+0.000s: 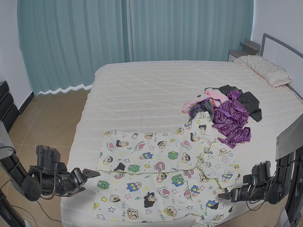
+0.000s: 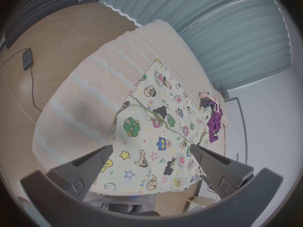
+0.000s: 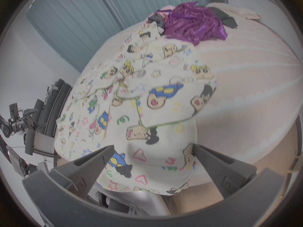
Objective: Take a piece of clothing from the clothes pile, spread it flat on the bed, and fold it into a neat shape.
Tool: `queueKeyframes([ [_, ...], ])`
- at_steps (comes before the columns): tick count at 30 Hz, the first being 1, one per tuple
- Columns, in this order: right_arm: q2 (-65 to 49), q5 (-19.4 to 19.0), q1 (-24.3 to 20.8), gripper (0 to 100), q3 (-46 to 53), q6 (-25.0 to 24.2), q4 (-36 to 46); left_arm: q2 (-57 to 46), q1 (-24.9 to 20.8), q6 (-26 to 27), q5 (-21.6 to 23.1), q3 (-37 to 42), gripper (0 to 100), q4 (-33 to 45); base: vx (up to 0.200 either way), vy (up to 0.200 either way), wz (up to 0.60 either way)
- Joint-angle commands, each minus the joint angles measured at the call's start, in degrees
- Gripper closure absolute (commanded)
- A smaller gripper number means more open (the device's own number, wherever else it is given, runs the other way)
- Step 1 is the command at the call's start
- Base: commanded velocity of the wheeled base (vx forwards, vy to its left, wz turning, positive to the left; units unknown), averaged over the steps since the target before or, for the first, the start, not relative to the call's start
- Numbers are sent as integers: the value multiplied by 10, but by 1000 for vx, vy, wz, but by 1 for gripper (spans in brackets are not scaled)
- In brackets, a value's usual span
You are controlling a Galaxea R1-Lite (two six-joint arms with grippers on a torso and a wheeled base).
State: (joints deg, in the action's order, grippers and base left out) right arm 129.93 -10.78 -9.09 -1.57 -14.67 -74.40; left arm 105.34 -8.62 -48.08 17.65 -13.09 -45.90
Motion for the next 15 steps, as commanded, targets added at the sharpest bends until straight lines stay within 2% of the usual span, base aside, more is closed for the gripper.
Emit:
queueKeyframes([
  [1,67,2,-5,0,16,3,-12,35,-18,3,-5,5,0,0,0,0,0],
  [7,62,5,-5,0,16,4,-11,50,-39,3,-29,10,0,-1,0,0,0],
  [15,7,8,-2,0,16,-1,0,51,-41,3,-29,11,0,-1,0,0,0],
])
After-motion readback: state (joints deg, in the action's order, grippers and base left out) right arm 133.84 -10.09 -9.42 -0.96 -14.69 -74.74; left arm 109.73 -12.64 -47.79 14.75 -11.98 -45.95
